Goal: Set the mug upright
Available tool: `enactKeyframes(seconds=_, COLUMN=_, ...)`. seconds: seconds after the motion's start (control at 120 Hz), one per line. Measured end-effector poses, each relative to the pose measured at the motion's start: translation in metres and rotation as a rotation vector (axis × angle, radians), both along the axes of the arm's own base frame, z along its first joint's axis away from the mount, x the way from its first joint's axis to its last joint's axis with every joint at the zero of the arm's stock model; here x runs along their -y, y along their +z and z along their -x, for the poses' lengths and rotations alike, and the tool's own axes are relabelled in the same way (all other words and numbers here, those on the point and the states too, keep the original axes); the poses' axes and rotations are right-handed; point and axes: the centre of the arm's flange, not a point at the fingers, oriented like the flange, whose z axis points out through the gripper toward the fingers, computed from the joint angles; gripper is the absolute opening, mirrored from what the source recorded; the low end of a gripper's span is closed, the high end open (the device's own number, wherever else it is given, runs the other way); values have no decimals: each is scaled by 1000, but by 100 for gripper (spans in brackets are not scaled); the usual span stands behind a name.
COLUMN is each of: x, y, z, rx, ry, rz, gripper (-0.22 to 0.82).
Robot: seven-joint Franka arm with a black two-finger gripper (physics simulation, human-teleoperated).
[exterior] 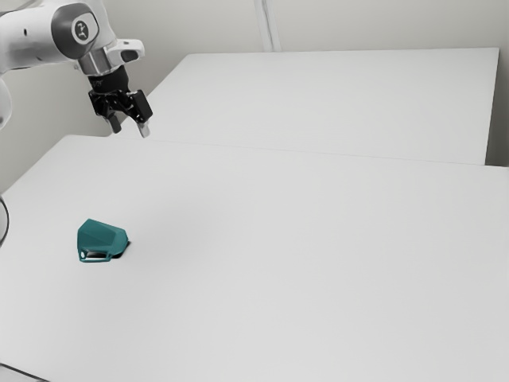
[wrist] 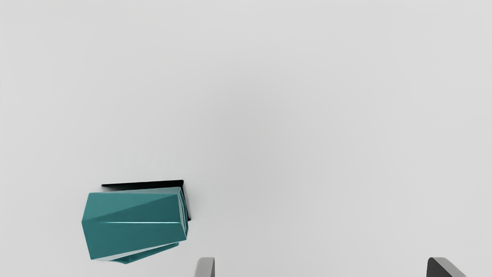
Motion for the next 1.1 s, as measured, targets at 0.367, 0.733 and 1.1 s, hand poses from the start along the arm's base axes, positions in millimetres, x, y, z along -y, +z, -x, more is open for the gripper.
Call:
enactKeyframes(seconds=0.367, x=-7, y=0, z=3, rx=5, ry=32, rz=-4, gripper=60)
enactKeyframes(seconds=0.733, x=-167, y=-21, z=66, rx=26, ry=276, rz=277, gripper=60)
enactKeyframes(seconds=1.1, x=-297, y=-164, z=115, rx=24, ry=356, rz=600, gripper=60)
